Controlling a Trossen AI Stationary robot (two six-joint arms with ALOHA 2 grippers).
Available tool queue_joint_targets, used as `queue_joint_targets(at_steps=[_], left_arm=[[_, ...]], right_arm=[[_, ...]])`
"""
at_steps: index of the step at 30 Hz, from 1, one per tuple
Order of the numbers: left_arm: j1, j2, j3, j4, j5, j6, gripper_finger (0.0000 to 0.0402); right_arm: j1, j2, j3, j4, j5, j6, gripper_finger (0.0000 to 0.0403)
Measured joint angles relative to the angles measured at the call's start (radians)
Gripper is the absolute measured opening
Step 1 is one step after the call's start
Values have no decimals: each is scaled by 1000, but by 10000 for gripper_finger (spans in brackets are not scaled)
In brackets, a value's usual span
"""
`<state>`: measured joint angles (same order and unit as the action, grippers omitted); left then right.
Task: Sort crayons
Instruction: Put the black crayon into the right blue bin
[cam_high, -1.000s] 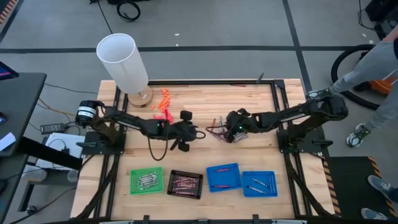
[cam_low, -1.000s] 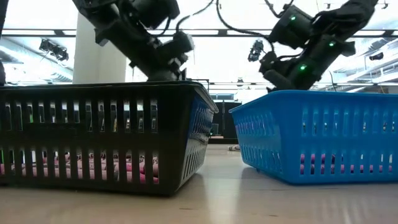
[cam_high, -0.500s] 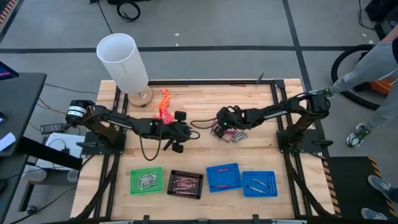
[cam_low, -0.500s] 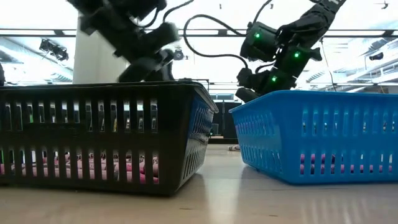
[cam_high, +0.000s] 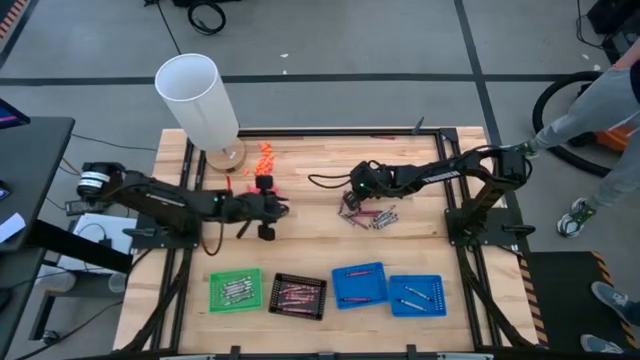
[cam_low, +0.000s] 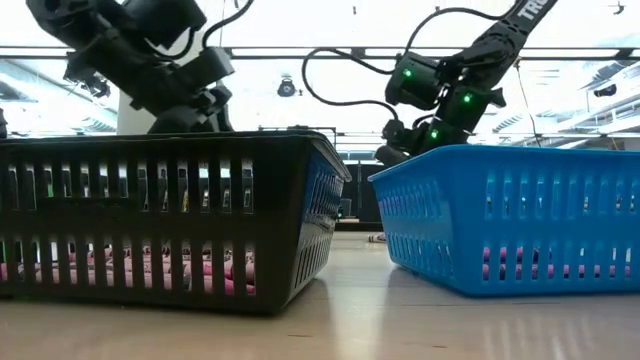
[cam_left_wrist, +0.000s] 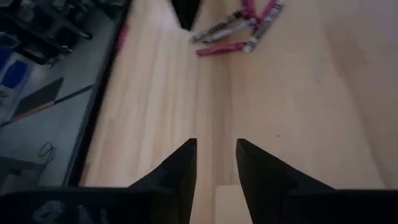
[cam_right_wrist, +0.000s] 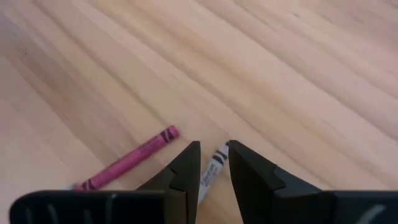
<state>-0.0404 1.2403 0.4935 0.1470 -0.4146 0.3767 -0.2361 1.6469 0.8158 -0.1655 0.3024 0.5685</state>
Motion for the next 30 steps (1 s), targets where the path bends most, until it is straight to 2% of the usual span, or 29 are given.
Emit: queue_joint_targets(at_steps=[6, 20, 24, 26, 30], left_arm=[[28, -41, -75, 74, -2, -17, 123], [28, -32, -76, 73, -1, -15, 123], [28, -31, -76, 74, 2, -9, 123], [26, -32, -76, 83, 56, 8, 123], [9, -67, -74, 127, 269, 6, 123]], right_arm=[[6, 54, 0, 10, -18, 1, 93], [-22, 69, 0, -13, -42, 7, 93], [-33, 68, 0, -14, -63, -6, 78], [-39, 68, 0, -13, -80, -19, 64], [-54, 66, 0, -12, -132, -43, 34]])
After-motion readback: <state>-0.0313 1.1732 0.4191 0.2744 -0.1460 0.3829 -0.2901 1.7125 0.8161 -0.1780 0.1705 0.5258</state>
